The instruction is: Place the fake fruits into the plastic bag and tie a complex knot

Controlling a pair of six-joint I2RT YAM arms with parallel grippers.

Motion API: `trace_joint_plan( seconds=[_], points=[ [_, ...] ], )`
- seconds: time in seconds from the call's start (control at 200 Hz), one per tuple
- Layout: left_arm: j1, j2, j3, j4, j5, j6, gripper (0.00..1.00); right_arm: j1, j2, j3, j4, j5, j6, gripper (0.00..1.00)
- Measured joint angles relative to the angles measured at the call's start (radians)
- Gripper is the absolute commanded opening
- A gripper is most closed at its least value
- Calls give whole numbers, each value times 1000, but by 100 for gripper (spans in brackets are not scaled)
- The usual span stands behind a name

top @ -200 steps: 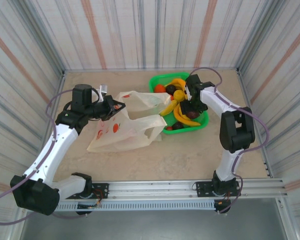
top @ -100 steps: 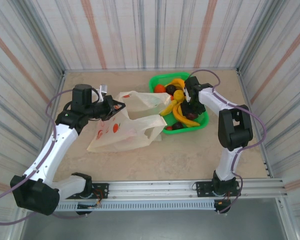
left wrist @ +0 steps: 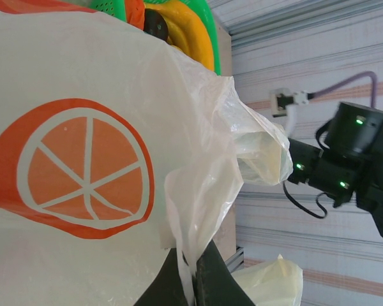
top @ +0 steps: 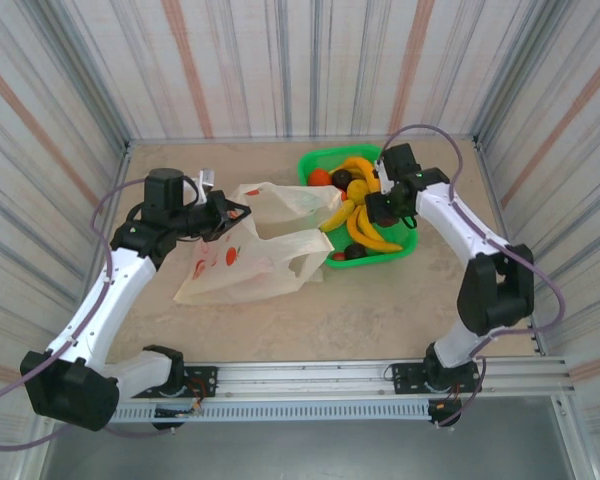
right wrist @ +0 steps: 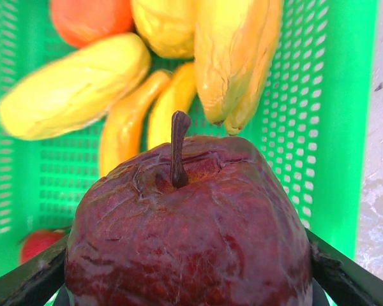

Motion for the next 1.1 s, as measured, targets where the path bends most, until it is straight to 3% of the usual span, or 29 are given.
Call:
trace_joint_plan(
  seconds=[0.225,0.476,0.837,1.102],
  points=[
    [0,0,0,0,0,0,0,16,-217,-52,41,-205,52,66],
    [0,-7,0,5,0,0,0,138,-328,-118,103,-406,135,66],
    [0,-7,0,7,0,0,0,352,-298,-201,272,-475,238,66],
    [0,-10,-7,7,4,0,0,426,-126,-145,481,-467,260,66]
  ],
)
